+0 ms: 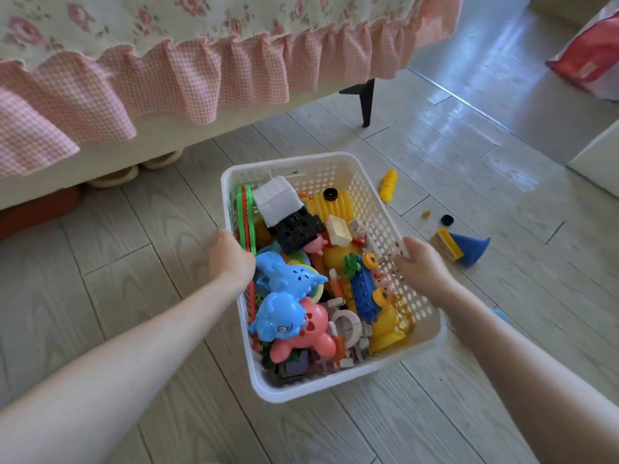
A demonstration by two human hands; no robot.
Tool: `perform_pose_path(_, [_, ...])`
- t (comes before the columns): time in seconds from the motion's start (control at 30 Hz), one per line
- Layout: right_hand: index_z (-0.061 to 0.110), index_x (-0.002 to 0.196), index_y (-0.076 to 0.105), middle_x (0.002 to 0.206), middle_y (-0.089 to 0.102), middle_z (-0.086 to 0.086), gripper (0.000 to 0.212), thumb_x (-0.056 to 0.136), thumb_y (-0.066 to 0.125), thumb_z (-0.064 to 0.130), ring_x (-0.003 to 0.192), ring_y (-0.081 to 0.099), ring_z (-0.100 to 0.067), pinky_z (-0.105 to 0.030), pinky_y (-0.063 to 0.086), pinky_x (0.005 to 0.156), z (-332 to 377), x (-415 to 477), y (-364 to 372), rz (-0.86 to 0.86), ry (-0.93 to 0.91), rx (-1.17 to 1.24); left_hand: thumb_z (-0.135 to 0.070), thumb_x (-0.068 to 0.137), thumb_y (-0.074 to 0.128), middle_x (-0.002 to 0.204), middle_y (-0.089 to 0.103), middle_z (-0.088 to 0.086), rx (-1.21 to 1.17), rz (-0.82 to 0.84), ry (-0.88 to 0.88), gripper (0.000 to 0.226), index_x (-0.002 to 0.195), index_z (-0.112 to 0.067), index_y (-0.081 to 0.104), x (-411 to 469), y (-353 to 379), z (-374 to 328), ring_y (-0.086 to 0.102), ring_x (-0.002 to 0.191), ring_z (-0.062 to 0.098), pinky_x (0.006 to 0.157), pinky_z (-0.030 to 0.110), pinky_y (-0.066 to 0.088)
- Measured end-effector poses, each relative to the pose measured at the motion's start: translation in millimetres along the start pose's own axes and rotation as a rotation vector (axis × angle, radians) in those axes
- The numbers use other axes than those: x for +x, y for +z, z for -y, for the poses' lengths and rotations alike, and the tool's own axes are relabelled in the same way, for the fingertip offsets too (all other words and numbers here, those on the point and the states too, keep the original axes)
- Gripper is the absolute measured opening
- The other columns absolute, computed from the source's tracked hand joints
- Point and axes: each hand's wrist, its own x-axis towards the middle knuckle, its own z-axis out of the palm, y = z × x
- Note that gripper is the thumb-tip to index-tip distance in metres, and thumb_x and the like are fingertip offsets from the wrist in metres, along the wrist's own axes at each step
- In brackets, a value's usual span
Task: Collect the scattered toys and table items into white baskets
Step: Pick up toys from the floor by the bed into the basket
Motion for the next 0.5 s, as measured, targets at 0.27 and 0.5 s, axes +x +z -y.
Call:
perform_pose_path(0.27, [0.008, 0.080, 0.050, 0.075, 0.053, -0.006, 0.010, 0.089, 0.048, 0.007, 0.067, 0.050, -0.020, -0.024, 0.036, 0.056, -15, 56, -13, 0.001, -0.018, 0.041, 0.008, 0.085, 0.046, 0.112, 0.053, 0.024, 0.062, -0.008, -0.006, 0.035, 0.119, 0.006, 0.039, 40, 28, -41, 0.053, 0.093, 0.034, 0.062, 0.033, 0.036])
perform_pose_path(0.5, [0.014, 0.097, 0.069, 0.081, 0.067, 0.004, 0.031, 0.088, 0.057, 0.042, 0.070, 0.064, -0.012, -0.024, 0.053, 0.065, -29, 120, -30, -0.003, 0.115, 0.406, 0.004, 0.088, 0.039, 0.111, 0.053, 0.025, 0.135, -0.084, 0.018, 0.040, 0.127, 0.009, 0.033, 49, 42, -41, 0.054, 0.092, 0.037, 0.063, 0.039, 0.039])
